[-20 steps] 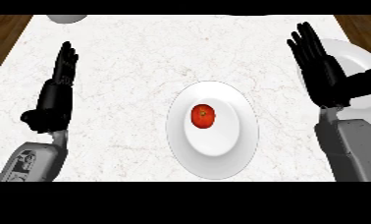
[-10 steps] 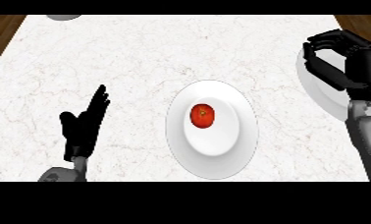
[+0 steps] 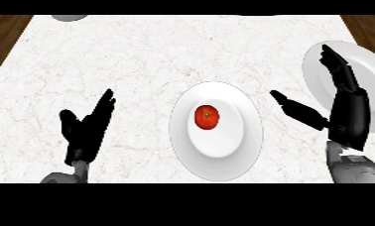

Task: Pick the tomato from the plate and place it in the plate

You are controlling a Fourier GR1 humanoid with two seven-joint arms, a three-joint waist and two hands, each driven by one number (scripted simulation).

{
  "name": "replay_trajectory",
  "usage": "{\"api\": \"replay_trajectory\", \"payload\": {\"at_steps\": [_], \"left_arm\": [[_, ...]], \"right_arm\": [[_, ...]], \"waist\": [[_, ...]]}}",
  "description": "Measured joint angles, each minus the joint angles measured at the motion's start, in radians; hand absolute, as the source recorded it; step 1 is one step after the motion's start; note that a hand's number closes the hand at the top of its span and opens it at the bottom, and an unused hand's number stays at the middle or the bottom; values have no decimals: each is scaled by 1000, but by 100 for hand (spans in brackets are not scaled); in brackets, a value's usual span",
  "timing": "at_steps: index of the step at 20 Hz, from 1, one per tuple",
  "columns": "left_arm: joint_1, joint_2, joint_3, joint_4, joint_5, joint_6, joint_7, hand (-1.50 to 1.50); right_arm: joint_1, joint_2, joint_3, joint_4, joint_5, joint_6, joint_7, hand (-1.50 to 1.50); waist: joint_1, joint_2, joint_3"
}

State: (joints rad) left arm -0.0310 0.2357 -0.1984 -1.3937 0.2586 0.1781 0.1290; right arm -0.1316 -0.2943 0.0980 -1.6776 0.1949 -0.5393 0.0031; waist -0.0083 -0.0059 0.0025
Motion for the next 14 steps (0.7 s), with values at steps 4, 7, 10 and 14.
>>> {"api": "replay_trajectory", "payload": {"at_steps": [4, 7, 10, 14], "left_arm": [[17, -3, -8, -22, -11, 6, 12, 0], [25, -4, -10, -25, -13, 1, 8, 0], [25, 1, -3, -27, -7, -10, 18, 0], [11, -9, -7, -22, -13, -10, 31, 0]], "right_arm": [[16, -77, 72, -55, 94, 83, 168, -150], [11, -142, 136, -94, 137, 193, 305, -150], [-9, -186, 191, -163, 175, 295, 458, -150], [-111, -167, 272, -189, 243, 400, 685, -150]], "waist": [[5, -1, -1], [6, -1, -2], [6, -1, -2], [13, 1, -2]]}}
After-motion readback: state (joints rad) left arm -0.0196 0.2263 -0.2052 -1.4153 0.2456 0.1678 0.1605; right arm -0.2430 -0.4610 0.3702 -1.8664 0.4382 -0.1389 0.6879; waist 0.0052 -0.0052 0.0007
